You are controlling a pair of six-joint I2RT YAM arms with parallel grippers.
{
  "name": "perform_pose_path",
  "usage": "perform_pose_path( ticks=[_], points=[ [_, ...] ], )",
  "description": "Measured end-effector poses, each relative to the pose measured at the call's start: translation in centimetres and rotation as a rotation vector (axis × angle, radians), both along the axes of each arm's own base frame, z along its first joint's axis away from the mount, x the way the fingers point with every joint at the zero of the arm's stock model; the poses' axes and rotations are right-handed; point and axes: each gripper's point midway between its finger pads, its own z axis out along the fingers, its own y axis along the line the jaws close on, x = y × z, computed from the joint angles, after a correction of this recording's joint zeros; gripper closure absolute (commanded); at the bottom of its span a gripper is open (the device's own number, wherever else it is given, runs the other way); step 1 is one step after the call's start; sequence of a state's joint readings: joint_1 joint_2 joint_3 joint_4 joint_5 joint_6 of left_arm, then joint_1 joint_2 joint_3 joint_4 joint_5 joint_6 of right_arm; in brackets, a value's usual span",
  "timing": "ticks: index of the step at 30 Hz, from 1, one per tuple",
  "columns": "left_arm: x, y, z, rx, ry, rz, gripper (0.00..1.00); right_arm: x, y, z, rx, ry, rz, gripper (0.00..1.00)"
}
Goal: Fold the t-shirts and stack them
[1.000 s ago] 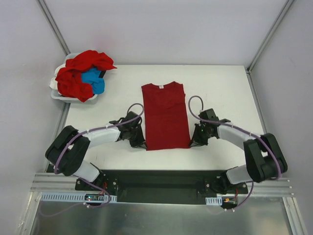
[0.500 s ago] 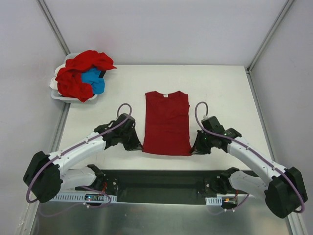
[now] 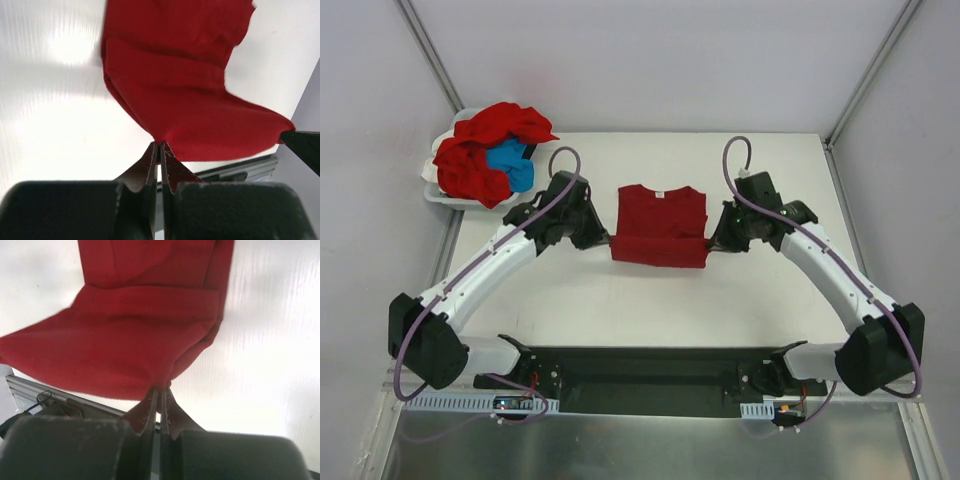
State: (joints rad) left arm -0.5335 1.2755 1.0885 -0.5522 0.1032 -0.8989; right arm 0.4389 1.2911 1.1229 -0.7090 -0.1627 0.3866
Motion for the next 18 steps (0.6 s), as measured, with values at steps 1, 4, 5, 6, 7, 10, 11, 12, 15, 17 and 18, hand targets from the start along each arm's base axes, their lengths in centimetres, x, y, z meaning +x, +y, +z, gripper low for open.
perform_pose_path(
  ticks=[1, 4, 5, 6, 7, 10, 11, 12, 15, 17, 18],
  points=[
    [0.9, 0.0, 0.6, 0.002, -0.014, 0.002, 1.0, 0.7, -0.1, 0.1, -0.004, 0.0, -0.002, 0.99],
    [4.0, 0.0, 2.3, 0.015, -0.064, 0.005, 1.0, 3.3, -0.1, 0.4, -0.01, -0.001, -0.006, 0.99],
    [4.8, 0.0, 2.6, 0.02, -0.075, 0.001, 1.0, 4.1, -0.1, 0.5, -0.01, -0.004, -0.004, 0.99],
    [5.9, -0.1, 2.9, 0.027, -0.086, 0.0, 1.0, 4.9, 0.0, 0.7, -0.011, -0.009, -0.002, 0.99],
    [6.6, -0.1, 3.0, 0.031, -0.092, -0.003, 1.0, 5.7, 0.0, 0.7, -0.012, -0.011, -0.001, 0.99],
    [8.9, -0.4, 2.7, 0.054, -0.095, -0.009, 1.0, 7.9, 0.1, 0.9, -0.015, -0.019, 0.003, 0.99],
    [9.6, -0.4, 2.4, 0.062, -0.092, -0.011, 1.0, 8.6, 0.1, 0.8, -0.018, -0.021, 0.004, 0.99],
    [10.2, -0.4, 2.0, 0.069, -0.087, -0.011, 1.0, 9.4, 0.1, 0.7, -0.022, -0.021, 0.003, 0.99],
    [12.0, -0.5, 0.8, 0.09, -0.072, -0.014, 1.0, 11.2, 0.0, -0.2, -0.03, -0.007, -0.002, 0.99],
    [13.1, -0.6, 0.2, 0.1, -0.066, -0.016, 1.0, 12.1, -0.2, -1.0, -0.032, 0.01, -0.006, 0.99],
    [13.7, -0.6, 0.0, 0.103, -0.065, -0.018, 1.0, 12.5, -0.3, -1.4, -0.033, 0.019, -0.009, 0.99]
  ],
)
